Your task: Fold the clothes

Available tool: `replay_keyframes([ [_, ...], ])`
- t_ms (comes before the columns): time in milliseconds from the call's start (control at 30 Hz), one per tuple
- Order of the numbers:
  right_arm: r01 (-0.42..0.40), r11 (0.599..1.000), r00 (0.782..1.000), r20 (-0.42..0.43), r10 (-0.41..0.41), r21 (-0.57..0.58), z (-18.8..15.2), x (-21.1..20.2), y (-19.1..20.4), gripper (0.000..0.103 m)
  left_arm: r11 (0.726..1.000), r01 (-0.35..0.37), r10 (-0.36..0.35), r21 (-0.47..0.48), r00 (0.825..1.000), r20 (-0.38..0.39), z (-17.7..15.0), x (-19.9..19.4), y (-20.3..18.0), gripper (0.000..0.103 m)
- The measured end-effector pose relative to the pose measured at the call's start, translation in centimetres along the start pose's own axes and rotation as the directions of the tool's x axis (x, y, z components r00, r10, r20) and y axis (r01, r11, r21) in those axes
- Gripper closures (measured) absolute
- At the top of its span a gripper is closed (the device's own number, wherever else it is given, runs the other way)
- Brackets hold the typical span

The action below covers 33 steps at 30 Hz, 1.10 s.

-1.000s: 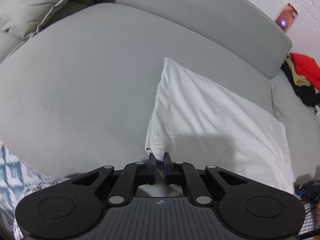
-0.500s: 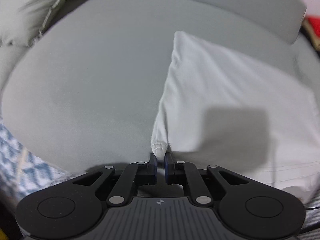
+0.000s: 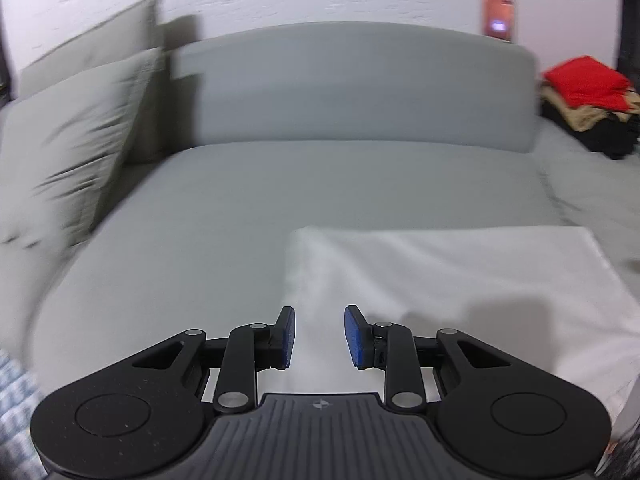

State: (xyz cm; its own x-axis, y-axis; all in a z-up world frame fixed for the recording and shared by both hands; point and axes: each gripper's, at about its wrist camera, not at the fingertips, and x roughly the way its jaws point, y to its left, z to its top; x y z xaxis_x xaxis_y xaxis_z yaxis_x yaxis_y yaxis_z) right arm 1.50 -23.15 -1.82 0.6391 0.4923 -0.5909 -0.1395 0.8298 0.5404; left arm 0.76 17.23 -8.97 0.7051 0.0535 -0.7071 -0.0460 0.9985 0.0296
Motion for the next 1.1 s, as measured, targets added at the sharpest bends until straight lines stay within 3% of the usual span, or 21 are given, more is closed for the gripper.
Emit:
replay_keyframes([
  [33,-0.021,0.999,1.0,-0.017,0.02,-0.026,-0.2,1.8,0.9,0.078,0.999,0.035,-0.035,-0.006,0.999,-0.007,0.5,1.5,-0.7,0.076],
  [133,-0.06,0.995,0.993,-0.103,0.052,-0.074,-1.1,7.6,2.1,0.078,0.999,0.044,-0.044,0.008,0.999,-0.021,1.5,6.5,-2.3,0.076],
  [233,-0.06,0.998,0.978,-0.2,0.051,-0.037,-1.4,13.0,0.8,0.079,0.994,-0.072,0.075,0.076,0.997,-0.036,1.1,10.4,-2.6,0.074],
  [267,-0.039,0.999,0.975,-0.221,0.036,-0.01,-1.6,14.3,-0.3,0.088,0.987,-0.134,0.137,0.084,0.99,-0.035,1.0,11.4,-2.0,0.073],
  [300,-0.03,0.999,0.983,-0.183,0.034,0.023,-1.3,14.8,-1.8,0.098,0.976,-0.198,0.202,0.089,0.979,-0.033,0.9,12.5,-1.2,0.072],
  [333,-0.025,0.998,0.99,-0.136,0.032,0.057,-0.9,15.0,-3.3,0.103,0.968,-0.243,0.245,0.055,0.969,-0.025,1.1,13.0,-0.1,0.06],
  [367,-0.021,0.996,0.996,-0.09,0.029,0.092,-0.5,15.3,-4.8,0.103,0.959,-0.283,0.284,0.012,0.959,-0.017,1.4,13.3,1.0,0.053],
  [400,0.04,0.994,0.999,-0.034,-0.037,0.104,0.0,15.1,-6.2,0.103,0.942,-0.334,0.333,-0.029,0.942,-0.033,1.6,13.7,2.1,0.052],
  [500,0.216,0.964,0.967,0.104,-0.233,0.154,1.4,14.3,-10.5,0.103,0.866,-0.487,0.476,-0.109,0.872,-0.113,1.7,15.0,4.9,0.06],
  [567,0.216,0.962,0.966,0.108,-0.236,0.169,1.9,13.8,-11.4,0.103,0.85,-0.514,0.499,-0.117,0.856,-0.136,2.0,14.7,5.8,0.06],
  [600,0.248,0.959,0.957,0.116,-0.264,0.137,1.9,13.5,-10.7,0.103,0.845,-0.523,0.508,-0.111,0.85,-0.138,2.3,14.2,5.9,0.067],
  [700,0.319,0.946,0.925,0.197,-0.325,0.064,1.9,11.6,-8.2,0.092,0.88,-0.441,0.433,-0.175,0.898,-0.082,3.2,12.1,6.4,0.071],
  [767,0.261,0.962,0.942,0.196,-0.272,0.082,2.3,11.4,-7.5,0.081,0.901,-0.376,0.377,-0.218,0.925,-0.039,3.8,10.7,6.7,0.072],
  [833,0.197,0.975,0.958,0.192,-0.214,0.103,2.7,11.4,-6.8,0.081,0.946,-0.26,0.265,-0.194,0.964,0.002,4.6,10.5,5.9,0.071],
  [900,0.109,0.987,0.979,0.16,-0.126,0.115,3.0,12.5,-6.1,0.082,0.978,-0.164,0.167,-0.132,0.986,0.015,5.4,12.0,4.2,0.071],
  [933,0.049,0.992,0.99,0.125,-0.064,0.117,3.1,13.8,-5.8,0.082,0.987,-0.124,0.126,-0.099,0.992,0.012,5.5,13.2,3.3,0.069],
  [967,-0.01,0.992,0.996,0.09,-0.001,0.122,3.2,15.1,-5.5,0.083,0.988,-0.134,0.134,-0.073,0.991,-0.004,5.4,14.6,2.8,0.066],
  [1033,-0.053,0.99,0.999,0.004,0.053,0.132,2.6,17.7,-5.4,0.085,0.985,-0.171,0.17,-0.021,0.985,-0.039,5.1,17.4,2.1,0.065],
  [1067,-0.024,0.991,0.999,-0.033,0.029,0.134,2.2,18.9,-5.8,0.092,0.974,-0.228,0.227,-0.014,0.973,-0.043,4.8,18.4,2.3,0.065],
  [1100,0.014,0.991,1.0,-0.018,-0.012,0.13,2.0,19.5,-6.4,0.103,0.962,-0.267,0.265,-0.057,0.963,-0.044,4.7,18.7,3.3,0.058],
])
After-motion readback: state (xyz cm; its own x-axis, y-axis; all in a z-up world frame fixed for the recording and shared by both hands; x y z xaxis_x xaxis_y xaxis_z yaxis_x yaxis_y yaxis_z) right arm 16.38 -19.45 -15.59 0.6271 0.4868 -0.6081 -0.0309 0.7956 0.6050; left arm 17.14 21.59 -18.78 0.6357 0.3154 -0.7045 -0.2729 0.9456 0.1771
